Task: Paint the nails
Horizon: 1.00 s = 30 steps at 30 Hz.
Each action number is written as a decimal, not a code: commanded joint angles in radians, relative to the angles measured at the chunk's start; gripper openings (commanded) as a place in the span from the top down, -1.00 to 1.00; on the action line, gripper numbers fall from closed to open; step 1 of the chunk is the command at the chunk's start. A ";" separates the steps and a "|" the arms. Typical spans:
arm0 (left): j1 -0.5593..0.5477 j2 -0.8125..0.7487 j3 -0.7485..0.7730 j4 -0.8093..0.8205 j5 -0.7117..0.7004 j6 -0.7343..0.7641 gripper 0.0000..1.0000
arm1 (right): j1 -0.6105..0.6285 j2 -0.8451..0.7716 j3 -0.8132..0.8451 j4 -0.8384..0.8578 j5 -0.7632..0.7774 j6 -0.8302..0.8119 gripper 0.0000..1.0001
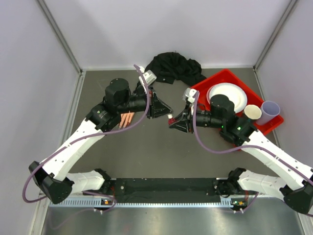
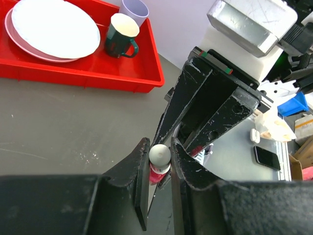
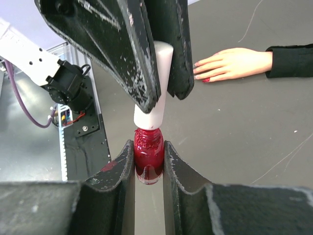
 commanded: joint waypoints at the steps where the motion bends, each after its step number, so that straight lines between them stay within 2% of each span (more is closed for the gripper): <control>1: -0.019 0.003 0.038 -0.007 -0.005 0.049 1.00 | -0.008 -0.031 0.053 0.041 -0.011 0.008 1.00; 15: -0.057 0.030 0.022 -0.081 -0.022 0.144 1.00 | -0.008 -0.026 0.067 0.054 -0.008 0.048 1.00; 18: -0.059 0.026 -0.005 -0.057 -0.004 0.158 1.00 | -0.007 -0.032 0.068 0.061 0.003 0.051 1.00; 21: -0.059 0.001 -0.053 0.014 0.083 0.166 1.00 | -0.007 -0.039 0.070 0.067 -0.006 0.057 1.00; 23: -0.059 -0.023 -0.122 0.130 0.138 0.155 1.00 | -0.008 -0.043 0.071 0.079 -0.029 0.063 1.00; 24: -0.059 -0.031 -0.166 0.175 0.216 0.134 1.00 | -0.007 -0.048 0.073 0.082 -0.040 0.063 1.00; 25: -0.059 -0.048 -0.189 0.283 0.247 0.120 1.00 | -0.007 -0.052 0.074 0.090 -0.075 0.065 1.00; 27: -0.059 -0.057 -0.247 0.373 0.371 0.074 1.00 | -0.008 -0.061 0.082 0.097 -0.120 0.066 1.00; 30: -0.059 -0.048 -0.255 0.462 0.488 0.028 1.00 | -0.007 -0.063 0.100 0.105 -0.226 0.074 1.00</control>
